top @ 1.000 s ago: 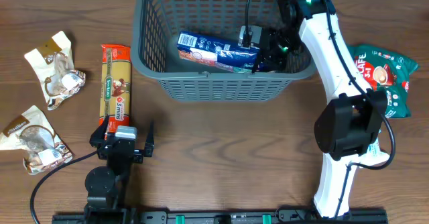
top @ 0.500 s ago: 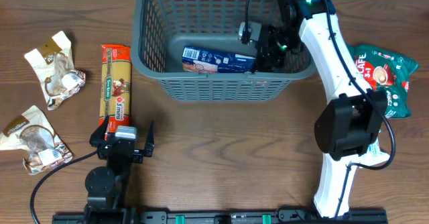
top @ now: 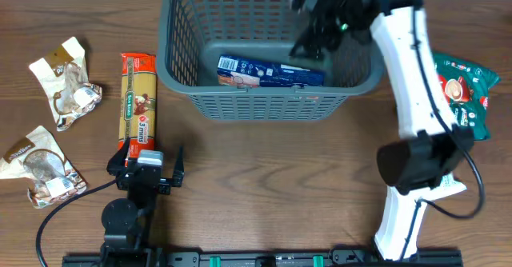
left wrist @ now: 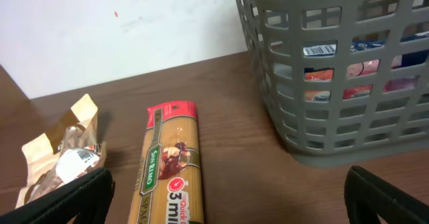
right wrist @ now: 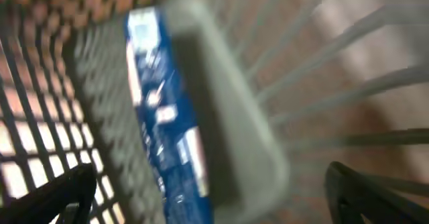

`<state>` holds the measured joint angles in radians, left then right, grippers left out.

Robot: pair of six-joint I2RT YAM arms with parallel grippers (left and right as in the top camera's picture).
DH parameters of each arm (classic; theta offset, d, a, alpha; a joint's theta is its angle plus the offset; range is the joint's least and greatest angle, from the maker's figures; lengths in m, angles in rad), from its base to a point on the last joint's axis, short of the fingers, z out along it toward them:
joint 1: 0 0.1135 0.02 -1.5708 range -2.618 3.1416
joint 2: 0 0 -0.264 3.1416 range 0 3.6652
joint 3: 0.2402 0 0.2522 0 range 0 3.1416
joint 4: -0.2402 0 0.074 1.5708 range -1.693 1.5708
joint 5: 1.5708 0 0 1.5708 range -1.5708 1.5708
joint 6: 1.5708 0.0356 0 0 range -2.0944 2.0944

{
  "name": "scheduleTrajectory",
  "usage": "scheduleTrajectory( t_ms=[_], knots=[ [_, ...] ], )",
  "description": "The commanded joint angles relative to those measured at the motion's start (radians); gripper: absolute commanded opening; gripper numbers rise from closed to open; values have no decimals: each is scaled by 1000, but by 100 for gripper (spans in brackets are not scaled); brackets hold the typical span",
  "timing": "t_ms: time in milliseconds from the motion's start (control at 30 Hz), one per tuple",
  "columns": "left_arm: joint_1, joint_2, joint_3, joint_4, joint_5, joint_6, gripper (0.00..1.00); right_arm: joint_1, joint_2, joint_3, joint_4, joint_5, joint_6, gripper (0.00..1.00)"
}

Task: Pack container
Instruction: 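Withdraw the right gripper from the basket to the right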

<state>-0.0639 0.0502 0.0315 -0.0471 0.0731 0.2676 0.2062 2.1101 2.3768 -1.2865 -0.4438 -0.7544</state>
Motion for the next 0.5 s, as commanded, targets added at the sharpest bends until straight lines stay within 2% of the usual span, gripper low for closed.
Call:
scheduleTrajectory(
  t_ms=[0,133,267,367,467],
  knots=[
    [-5,-7,-27,-15,13,12,99,-3,-120,154,25,88,214,95],
    [-5,-7,-27,-15,13,12,99,-23,-191,235,58,349,399,99],
    [-5,-7,-27,-15,13,12,99,-71,-247,241,21,640,586,99],
    [-5,-7,-27,-15,13,12,99,-141,-256,241,-73,747,744,99],
    [-5,-7,-27,-15,13,12,99,-228,-251,237,-190,747,853,99]
  ],
)
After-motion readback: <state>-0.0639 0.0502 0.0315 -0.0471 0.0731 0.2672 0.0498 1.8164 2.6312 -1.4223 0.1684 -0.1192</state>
